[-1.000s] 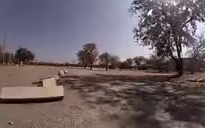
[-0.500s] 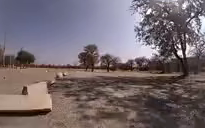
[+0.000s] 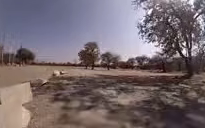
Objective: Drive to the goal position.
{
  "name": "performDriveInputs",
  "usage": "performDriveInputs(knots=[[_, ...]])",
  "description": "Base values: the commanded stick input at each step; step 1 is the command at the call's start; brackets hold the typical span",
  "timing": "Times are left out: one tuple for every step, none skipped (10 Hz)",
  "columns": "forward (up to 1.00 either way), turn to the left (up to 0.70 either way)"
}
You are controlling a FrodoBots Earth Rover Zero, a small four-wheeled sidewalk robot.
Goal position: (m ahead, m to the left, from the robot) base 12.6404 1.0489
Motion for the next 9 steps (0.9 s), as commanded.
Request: performDriveInputs(knots=[[1.00,0.00],[1.00,0.00],[1.00,0.00],[1.00,0.13],[1.00,0.22],[1.00,0.29],[1.00,0.34],[1.00,0.02],[1.00,0.02]])
